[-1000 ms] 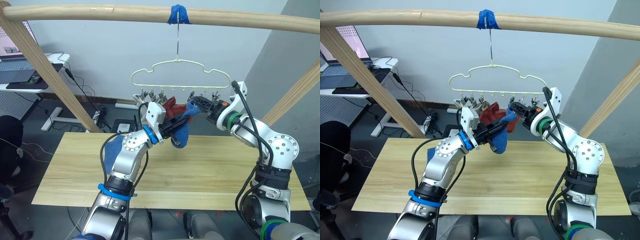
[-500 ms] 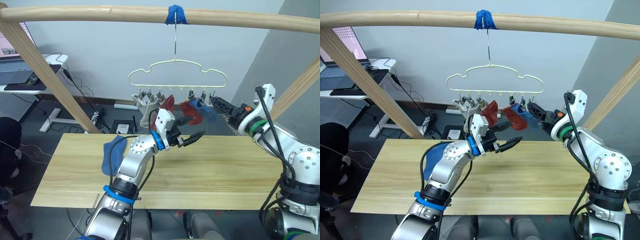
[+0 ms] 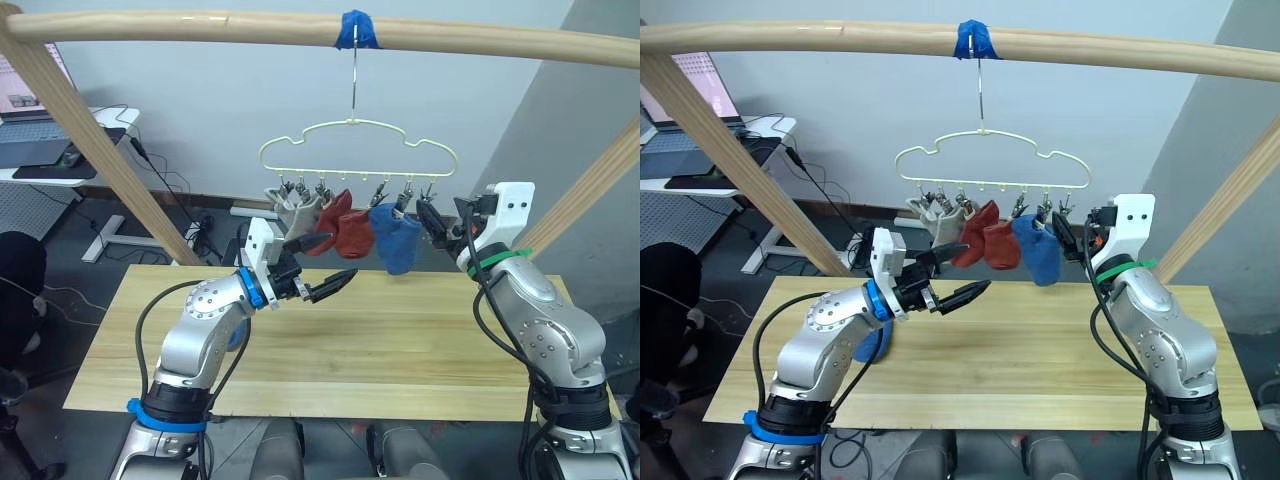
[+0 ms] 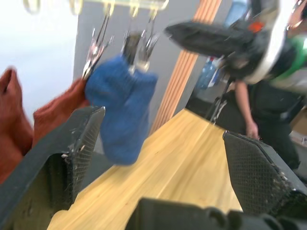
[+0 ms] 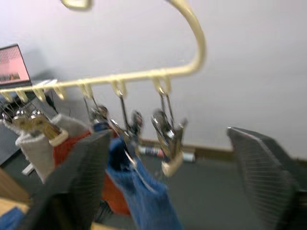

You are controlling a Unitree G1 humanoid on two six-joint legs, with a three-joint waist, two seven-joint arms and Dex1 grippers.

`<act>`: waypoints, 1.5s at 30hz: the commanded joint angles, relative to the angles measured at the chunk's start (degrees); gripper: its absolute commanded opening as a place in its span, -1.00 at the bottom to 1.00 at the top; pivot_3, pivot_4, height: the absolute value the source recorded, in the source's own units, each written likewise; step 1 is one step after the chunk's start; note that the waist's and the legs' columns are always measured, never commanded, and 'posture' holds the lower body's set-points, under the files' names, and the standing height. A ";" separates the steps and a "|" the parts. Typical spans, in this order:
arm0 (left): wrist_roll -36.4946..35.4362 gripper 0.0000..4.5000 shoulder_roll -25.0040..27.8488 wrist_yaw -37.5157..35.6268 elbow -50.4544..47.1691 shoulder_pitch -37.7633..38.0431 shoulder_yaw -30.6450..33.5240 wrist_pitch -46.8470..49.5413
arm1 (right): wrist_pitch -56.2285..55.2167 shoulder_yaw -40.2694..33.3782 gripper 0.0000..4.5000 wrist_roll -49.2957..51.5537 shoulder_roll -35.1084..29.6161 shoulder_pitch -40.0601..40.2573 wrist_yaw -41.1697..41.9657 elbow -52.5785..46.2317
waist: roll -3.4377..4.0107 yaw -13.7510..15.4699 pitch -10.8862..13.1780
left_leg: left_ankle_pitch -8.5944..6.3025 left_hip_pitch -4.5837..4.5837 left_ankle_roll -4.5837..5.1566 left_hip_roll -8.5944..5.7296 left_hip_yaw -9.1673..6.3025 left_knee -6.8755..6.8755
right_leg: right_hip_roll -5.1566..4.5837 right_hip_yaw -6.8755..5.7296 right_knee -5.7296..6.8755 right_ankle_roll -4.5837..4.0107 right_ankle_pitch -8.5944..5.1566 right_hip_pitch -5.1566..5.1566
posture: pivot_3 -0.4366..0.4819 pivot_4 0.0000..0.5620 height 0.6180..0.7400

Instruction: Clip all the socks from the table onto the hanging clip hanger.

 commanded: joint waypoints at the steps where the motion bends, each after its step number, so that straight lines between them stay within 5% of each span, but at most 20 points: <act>1: -5.35 1.00 1.62 2.06 -6.53 0.60 3.66 5.34 | -4.47 1.28 0.26 -6.95 0.88 -0.64 0.68 0.16 | 0.00 0.16 0.00 | 0.00 0.01 0.00 -0.01 0.00 0.00 | -0.02 0.00 0.01 0.00 0.00 0.00 | 0.03 -0.40 1.00; 6: -11.97 1.00 0.39 10.08 -11.06 0.51 7.03 14.85 | -6.68 2.03 0.26 -13.04 3.36 -1.44 0.59 1.70 | 0.00 0.75 0.01 | 0.00 0.03 0.00 -0.01 -0.01 0.00 | -0.02 -0.01 0.01 0.00 0.00 0.02 | 0.06 -0.38 1.00; 13: -6.10 1.00 0.55 16.61 -16.19 2.71 4.55 13.10 | -7.01 1.71 0.26 -18.77 6.02 -1.46 0.92 3.52 | -0.01 1.38 0.01 | 0.00 0.07 0.00 0.00 -0.03 -0.02 | -0.02 -0.03 0.01 -0.05 0.03 0.04 | 0.09 -0.36 1.00; 45: -6.72 1.00 -0.28 13.29 -13.82 2.04 3.86 9.27 | -8.03 -2.77 0.26 -26.26 16.66 -9.09 -1.71 14.73 | 0.00 1.38 0.01 | 0.00 0.13 0.00 -0.02 -0.01 -0.02 | -0.04 -0.04 0.01 -0.26 0.15 0.10 | 0.12 -0.38 1.00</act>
